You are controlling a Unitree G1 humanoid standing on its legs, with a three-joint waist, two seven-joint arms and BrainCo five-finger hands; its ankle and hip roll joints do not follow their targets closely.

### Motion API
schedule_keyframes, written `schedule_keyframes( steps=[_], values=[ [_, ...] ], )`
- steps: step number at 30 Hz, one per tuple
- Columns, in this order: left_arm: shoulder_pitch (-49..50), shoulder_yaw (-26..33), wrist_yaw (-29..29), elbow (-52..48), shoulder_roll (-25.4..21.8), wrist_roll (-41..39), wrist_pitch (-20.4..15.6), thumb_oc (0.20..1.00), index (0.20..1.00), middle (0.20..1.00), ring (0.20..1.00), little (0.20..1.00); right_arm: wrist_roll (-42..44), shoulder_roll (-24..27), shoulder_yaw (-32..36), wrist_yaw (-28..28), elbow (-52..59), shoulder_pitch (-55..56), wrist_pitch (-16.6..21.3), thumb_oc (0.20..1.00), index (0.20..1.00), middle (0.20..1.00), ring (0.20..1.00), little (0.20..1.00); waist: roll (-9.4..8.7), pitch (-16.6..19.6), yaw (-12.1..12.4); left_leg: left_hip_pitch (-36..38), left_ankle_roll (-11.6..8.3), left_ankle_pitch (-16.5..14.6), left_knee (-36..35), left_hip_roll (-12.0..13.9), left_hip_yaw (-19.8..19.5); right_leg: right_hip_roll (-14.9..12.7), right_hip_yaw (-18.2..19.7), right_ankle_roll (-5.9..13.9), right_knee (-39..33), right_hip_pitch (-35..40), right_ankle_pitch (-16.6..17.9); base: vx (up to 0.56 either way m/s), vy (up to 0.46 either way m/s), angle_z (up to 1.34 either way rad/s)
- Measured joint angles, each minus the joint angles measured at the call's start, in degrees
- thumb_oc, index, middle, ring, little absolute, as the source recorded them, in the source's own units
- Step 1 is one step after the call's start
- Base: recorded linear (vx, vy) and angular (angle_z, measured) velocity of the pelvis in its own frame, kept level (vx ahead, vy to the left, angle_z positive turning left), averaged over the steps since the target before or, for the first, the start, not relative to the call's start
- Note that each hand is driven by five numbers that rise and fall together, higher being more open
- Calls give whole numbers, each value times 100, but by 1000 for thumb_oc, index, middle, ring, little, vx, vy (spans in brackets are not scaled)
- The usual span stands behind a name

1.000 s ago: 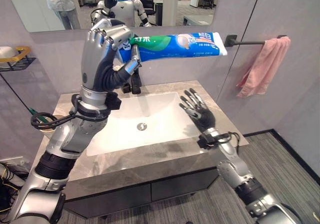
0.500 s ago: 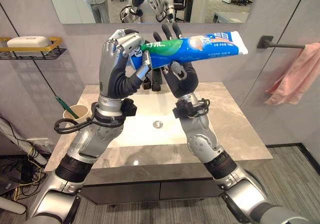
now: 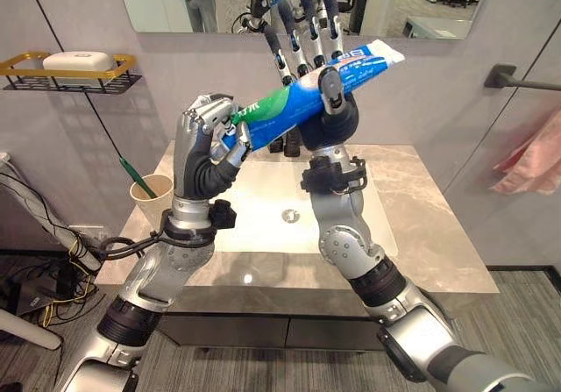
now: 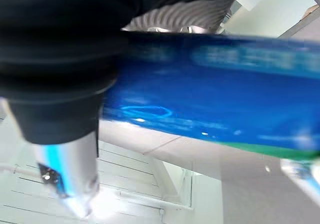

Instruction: Put brush and paste in cup on sink, flatten towel.

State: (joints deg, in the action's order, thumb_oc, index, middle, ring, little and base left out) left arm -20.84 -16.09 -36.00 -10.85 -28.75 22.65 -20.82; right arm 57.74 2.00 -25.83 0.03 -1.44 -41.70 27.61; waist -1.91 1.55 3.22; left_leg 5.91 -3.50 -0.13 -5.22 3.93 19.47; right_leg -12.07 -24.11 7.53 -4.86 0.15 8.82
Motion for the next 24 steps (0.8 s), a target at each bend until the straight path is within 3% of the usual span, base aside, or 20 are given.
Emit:
schedule_keyframes(
  steps=[8,10,11,13,14,15,16,24],
  values=[
    [27,0,1,1,0,-25,4,200,200,200,200,200,63,-14,-3,-5,66,2,35,1000,1000,1000,1000,1000,-24,-86,-7,3,0,0,0,2,2,3,1,3,0,1,-3,0,0,0],
    [93,0,2,1,0,-26,6,200,200,200,200,200,123,-74,-2,-27,64,2,35,256,256,256,256,256,-20,-103,-9,3,0,0,0,2,2,4,1,3,0,1,-3,0,0,0],
    [96,0,2,2,0,-27,17,200,200,200,200,200,123,-92,-3,-66,64,2,35,200,200,200,200,200,-29,-128,-9,3,0,0,0,3,2,5,1,3,0,1,-3,0,0,0],
    [97,1,2,6,-1,-32,66,200,200,200,200,200,116,-97,-22,-166,63,2,58,200,200,200,200,200,-44,-157,-8,2,0,0,0,3,2,5,0,5,0,2,-4,0,0,0],
    [97,0,3,8,-1,-31,82,282,282,282,282,282,113,-103,-29,-227,62,2,74,200,200,200,200,200,-51,-180,-8,3,0,0,1,5,1,7,0,4,0,2,-4,0,0,0],
    [97,0,6,11,0,-31,98,520,520,520,520,520,114,-112,-29,-253,59,2,74,200,200,200,200,200,-58,-195,-9,2,0,0,1,6,1,8,0,4,0,1,-4,0,0,0],
    [97,0,7,30,0,-36,112,1000,1000,1000,1000,1000,111,-119,-31,-267,58,3,75,200,200,200,200,200,-61,-207,-7,2,0,0,1,6,1,8,0,4,0,1,-4,0,0,0],
    [100,3,-55,76,3,-266,215,1000,1000,1000,1000,1000,-33,-314,118,-954,-314,3,147,200,200,200,200,200,-62,-221,128,-11,0,0,0,14,-127,4,-126,-11,0,73,-52,12,4,7]
  ],
)
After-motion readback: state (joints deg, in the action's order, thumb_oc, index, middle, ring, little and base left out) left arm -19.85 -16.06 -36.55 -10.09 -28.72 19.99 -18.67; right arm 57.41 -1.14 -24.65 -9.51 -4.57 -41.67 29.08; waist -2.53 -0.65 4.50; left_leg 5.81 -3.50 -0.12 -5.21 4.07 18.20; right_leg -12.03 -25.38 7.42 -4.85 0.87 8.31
